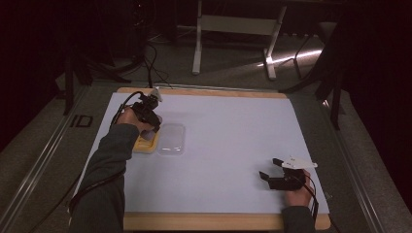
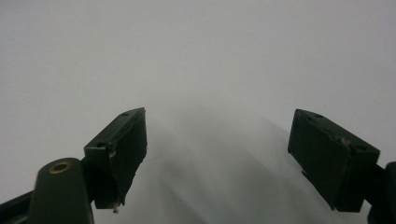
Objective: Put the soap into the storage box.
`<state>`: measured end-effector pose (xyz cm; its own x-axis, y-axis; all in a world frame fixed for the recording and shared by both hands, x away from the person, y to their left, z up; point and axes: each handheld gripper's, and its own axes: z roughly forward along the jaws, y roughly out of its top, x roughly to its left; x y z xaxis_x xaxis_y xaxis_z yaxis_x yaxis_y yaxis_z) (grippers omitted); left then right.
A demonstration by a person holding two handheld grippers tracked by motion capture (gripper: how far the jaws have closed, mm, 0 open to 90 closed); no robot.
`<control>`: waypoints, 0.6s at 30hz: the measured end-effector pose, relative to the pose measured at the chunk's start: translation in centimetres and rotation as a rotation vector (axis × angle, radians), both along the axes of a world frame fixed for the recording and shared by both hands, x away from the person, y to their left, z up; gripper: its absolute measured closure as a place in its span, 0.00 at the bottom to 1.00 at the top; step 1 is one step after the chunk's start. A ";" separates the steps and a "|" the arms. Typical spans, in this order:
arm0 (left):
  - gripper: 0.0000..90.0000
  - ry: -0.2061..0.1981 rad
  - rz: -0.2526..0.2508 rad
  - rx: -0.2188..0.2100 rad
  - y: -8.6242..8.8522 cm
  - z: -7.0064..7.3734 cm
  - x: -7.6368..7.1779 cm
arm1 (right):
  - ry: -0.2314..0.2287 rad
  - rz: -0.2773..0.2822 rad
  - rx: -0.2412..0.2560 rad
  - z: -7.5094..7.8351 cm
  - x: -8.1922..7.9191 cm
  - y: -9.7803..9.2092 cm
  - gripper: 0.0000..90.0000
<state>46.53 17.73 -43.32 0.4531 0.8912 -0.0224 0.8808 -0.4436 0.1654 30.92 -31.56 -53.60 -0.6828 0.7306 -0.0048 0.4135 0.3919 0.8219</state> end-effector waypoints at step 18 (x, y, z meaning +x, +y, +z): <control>0.55 0.021 0.070 0.006 1.5 -1.2 0.1 | -0.003 0.000 -0.003 0.0 0.0 0.0 0.21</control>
<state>46.59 19.22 -44.47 0.3893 0.9207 -0.0255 0.9128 -0.3820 0.1445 30.90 -31.53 -53.60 -0.6829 0.7305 -0.0097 0.4107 0.3948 0.8219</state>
